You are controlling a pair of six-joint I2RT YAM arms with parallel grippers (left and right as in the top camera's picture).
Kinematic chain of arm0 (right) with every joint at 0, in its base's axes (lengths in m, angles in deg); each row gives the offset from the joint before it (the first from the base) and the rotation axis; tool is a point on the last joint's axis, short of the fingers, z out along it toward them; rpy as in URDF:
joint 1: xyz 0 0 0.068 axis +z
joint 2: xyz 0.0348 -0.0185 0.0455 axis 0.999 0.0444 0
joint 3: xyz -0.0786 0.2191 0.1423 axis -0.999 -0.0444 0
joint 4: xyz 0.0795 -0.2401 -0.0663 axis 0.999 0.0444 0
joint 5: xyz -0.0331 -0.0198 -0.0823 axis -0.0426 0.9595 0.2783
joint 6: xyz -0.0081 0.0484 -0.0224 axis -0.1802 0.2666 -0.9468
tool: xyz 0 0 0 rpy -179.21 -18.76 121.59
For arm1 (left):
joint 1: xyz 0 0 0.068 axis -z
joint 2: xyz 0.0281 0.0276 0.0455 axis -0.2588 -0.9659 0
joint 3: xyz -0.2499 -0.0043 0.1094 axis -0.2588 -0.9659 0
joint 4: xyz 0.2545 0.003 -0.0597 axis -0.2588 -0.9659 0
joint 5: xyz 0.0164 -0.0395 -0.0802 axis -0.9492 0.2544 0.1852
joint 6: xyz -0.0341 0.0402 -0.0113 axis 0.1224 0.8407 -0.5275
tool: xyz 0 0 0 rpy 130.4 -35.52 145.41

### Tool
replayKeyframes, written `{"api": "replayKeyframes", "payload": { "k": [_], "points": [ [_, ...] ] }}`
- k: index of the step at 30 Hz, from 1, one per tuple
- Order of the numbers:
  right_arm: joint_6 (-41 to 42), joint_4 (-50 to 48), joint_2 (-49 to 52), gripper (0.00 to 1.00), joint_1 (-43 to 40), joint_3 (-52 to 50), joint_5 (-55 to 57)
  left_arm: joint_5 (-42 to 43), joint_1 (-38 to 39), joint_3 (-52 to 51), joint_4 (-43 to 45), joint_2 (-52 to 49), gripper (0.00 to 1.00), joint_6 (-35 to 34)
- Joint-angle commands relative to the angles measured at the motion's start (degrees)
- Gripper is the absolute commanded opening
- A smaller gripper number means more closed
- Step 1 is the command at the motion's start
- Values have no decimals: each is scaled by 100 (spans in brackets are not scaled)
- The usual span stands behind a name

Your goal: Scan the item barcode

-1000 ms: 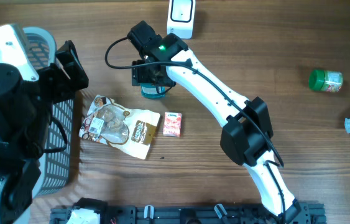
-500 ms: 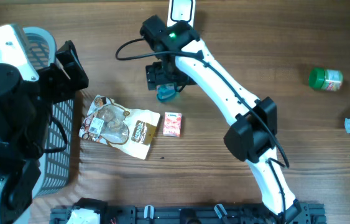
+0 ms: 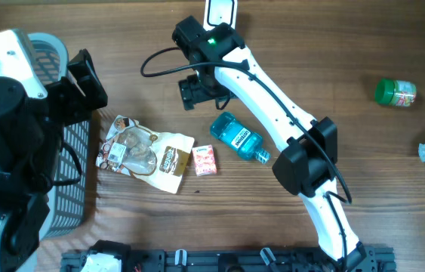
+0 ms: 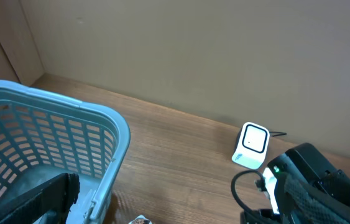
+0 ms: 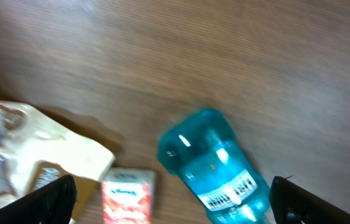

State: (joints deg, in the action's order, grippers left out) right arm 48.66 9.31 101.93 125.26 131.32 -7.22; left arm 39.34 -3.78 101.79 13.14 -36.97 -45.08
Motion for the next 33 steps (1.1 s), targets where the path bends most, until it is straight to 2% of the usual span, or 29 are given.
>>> {"api": "replayKeyframes", "payload": {
  "k": [1,2,5,9,17,22,25,27,30,32,33],
  "points": [
    [-750,280,20,100,-50,116,315,-98,-15,-24,-7,31,100,-92],
    [-892,247,20,100,-55,116,442,-98,-15,-24,-9,17,100,-94],
    [-649,39,20,100,-61,116,911,-101,-15,-24,-24,-42,100,-92],
    [-332,575,-61,100,-83,94,977,-103,-15,-24,-22,-122,100,-92],
    [-118,575,-1646,100,-125,46,955,-334,-15,-24,-46,-151,100,-92],
    [98,573,-3473,100,-125,-153,1191,-334,-15,-24,-48,-151,100,-92],
    [614,570,-5362,100,-125,-857,1493,-334,-15,-24,-44,-160,100,-94],
    [1003,472,-6260,100,-125,-1346,1989,-332,-15,-24,-44,-181,100,-96],
    [772,-719,-7340,100,-125,-2743,2957,-332,-15,-24,-22,-256,100,-120],
    [48,-2406,-7639,100,-125,-4172,3064,-332,-15,-24,-15,-323,100,-140],
    [-251,-3598,-7602,100,-127,-5123,3228,-332,-15,-24,-20,-376,100,-140]
  ]
}}
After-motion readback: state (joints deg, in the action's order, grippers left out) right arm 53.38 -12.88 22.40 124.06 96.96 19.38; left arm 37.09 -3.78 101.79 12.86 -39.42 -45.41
